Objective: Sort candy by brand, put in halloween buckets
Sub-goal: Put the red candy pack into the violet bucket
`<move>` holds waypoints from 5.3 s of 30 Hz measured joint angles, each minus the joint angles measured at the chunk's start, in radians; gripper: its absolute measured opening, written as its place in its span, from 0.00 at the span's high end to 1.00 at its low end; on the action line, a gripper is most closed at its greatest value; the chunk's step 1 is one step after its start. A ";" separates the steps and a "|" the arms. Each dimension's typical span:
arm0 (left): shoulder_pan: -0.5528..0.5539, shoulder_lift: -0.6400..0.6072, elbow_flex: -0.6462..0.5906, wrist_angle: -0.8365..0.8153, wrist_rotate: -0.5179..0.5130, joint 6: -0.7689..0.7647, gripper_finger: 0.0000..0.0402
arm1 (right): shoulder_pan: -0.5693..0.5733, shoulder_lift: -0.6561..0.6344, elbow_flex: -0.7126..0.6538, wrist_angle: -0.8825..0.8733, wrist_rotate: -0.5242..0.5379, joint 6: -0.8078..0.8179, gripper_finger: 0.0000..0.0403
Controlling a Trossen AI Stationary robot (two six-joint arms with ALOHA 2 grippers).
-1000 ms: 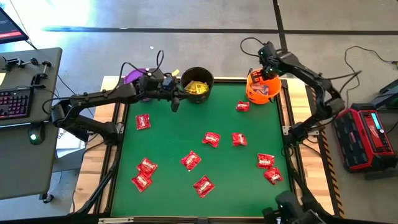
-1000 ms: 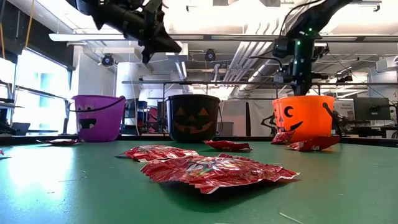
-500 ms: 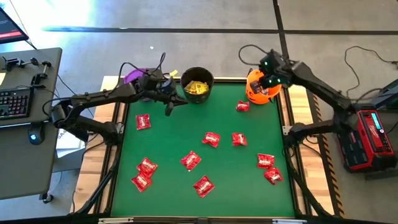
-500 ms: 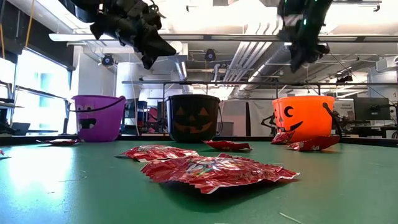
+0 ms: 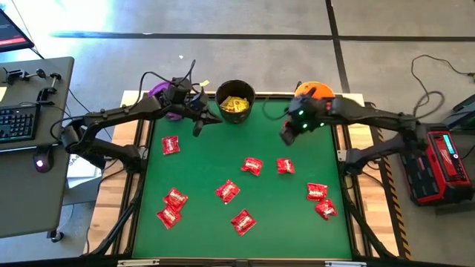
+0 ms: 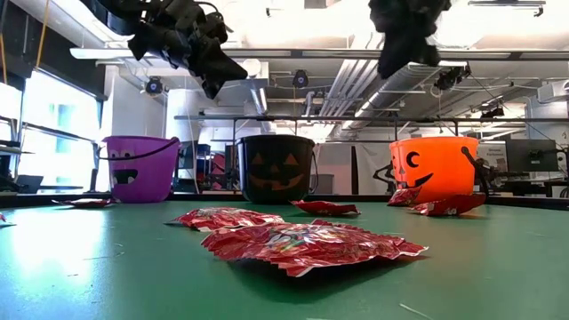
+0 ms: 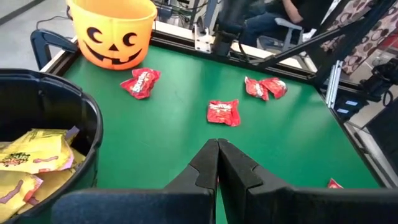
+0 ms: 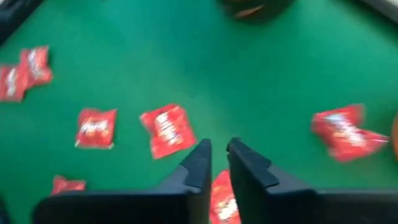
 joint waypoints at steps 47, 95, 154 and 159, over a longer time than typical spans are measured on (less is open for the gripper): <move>-0.001 0.001 0.000 -0.200 -0.011 0.164 1.00 | 0.334 0.667 0.004 0.336 0.132 -0.051 0.97; -0.062 0.005 0.170 -0.056 -0.192 0.008 0.77 | -0.098 0.375 0.102 0.315 -0.229 -0.564 1.00; -0.502 0.513 0.349 -0.225 -0.590 -0.340 0.61 | -0.249 -0.268 -0.475 0.460 0.054 -0.574 1.00; -0.509 0.524 0.349 -0.224 -0.656 -0.341 0.56 | -0.249 -0.268 -0.475 0.460 0.054 -0.540 1.00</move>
